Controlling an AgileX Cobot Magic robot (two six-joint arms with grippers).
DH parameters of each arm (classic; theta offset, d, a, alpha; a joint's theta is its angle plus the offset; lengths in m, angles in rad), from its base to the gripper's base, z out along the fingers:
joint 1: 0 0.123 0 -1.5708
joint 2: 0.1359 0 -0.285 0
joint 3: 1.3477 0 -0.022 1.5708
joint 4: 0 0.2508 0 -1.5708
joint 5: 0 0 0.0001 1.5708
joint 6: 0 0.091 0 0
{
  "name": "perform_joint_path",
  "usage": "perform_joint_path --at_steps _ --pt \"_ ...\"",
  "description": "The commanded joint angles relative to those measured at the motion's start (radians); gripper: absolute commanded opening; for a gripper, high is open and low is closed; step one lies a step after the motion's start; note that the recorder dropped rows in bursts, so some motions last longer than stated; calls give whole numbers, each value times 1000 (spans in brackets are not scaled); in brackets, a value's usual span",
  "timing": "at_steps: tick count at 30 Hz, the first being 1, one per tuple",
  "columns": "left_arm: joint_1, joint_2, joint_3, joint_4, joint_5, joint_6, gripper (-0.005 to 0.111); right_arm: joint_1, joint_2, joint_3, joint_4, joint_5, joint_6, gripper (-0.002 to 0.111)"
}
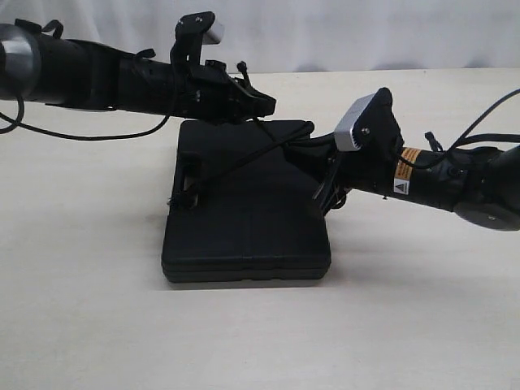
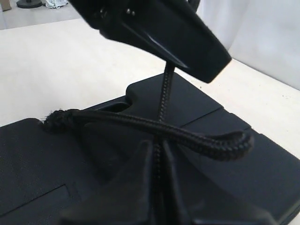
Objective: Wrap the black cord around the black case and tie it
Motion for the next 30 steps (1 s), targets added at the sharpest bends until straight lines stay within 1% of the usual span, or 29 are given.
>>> perform_joint_path --at_steps 1,3,5,7,9,11,14,17,19,26,30 --pt "-1 -1 -6 -11 11 -3 0 1 -12 1 -9 19 -6 5" --pt "-1 -1 -6 -11 16 -3 0 1 -12 1 -9 33 -19 11" --pt "-1 -1 -8 -11 33 -1 0 1 -12 1 -17 33 -31 21" --pt "-1 -3 -8 -11 79 23 0 1 -12 1 -21 36 -35 35" --pt "-1 -14 -8 -11 100 51 0 1 -12 1 -21 76 -37 49" --pt "-1 -27 -8 -11 100 54 0 1 -12 1 -17 145 -60 57" --pt "-1 -48 -8 -11 100 63 0 -2 -12 -1 64 232 -87 60" --pt "-1 -76 -8 -11 102 98 0 -2 -21 -1 75 236 -91 60" --pt "-1 -96 -8 -11 100 108 0 1 -41 -1 51 236 -89 60" --pt "-1 -166 -8 -11 100 191 0 1 -122 1 -35 241 7 60" --pt "-1 -197 -8 -11 97 228 0 1 -145 1 -133 218 69 60"
